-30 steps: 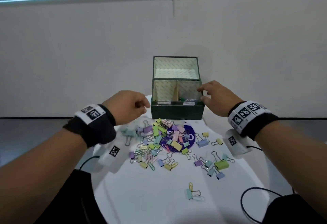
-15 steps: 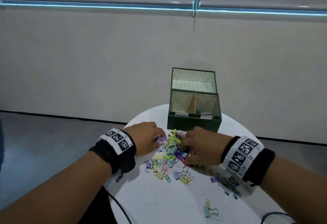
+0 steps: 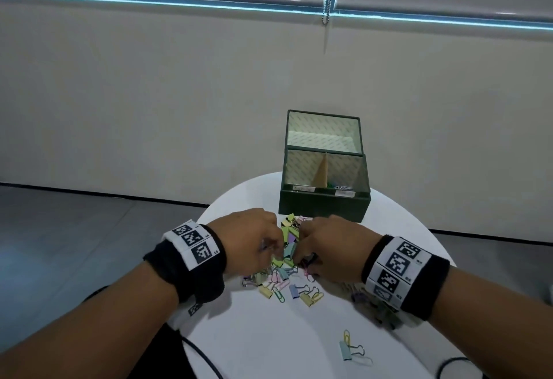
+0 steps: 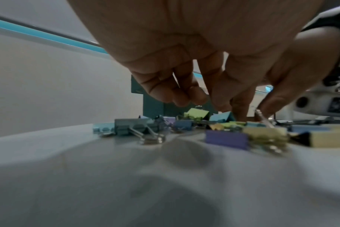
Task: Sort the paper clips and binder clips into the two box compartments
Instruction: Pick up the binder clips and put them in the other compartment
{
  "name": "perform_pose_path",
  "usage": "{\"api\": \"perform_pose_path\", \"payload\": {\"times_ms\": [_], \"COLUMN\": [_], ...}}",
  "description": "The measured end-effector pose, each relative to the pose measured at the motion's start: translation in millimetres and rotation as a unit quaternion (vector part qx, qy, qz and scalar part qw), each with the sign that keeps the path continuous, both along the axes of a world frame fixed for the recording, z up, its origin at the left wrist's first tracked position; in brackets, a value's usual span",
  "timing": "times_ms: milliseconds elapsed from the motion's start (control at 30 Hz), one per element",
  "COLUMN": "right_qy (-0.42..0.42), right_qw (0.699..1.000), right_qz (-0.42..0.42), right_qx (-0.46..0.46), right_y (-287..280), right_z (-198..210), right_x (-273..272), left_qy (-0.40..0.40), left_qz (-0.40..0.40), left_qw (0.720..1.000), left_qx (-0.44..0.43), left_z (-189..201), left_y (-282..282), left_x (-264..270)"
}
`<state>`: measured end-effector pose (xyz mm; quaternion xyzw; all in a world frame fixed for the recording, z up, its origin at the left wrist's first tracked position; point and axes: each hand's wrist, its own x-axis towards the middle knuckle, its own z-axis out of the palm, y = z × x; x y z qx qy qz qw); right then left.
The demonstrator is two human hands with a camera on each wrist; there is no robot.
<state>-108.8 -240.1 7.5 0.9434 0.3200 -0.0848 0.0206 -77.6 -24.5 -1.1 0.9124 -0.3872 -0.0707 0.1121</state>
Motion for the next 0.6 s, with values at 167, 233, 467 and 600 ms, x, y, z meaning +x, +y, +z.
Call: {"api": "perform_pose_path", "payload": {"times_ms": [167,233,467,600], "right_qy": [0.02,0.036,0.056,0.057], "right_qw": [0.999,0.998,0.994,0.991], "right_qz": [-0.029,-0.053,-0.093,-0.117], "right_qx": [-0.003,0.003,0.017,0.002], "right_y": [2.3,1.6,-4.7,-7.4], "right_z": [-0.5,-0.5,-3.1,-5.8], "right_x": [1.4,2.1,4.4,4.9], "left_qy": [0.014,0.001,-0.024,-0.029], "left_qz": [-0.028,-0.006,0.092,0.14], "left_qw": [0.999,0.999,0.995,0.989], "left_qx": [0.03,0.043,0.029,0.038], "left_z": [-7.4,-8.2,-0.5,0.4], "left_y": [3.8,3.8,5.7,10.5], "left_x": [-9.5,-8.0,-4.0,-7.8]}}
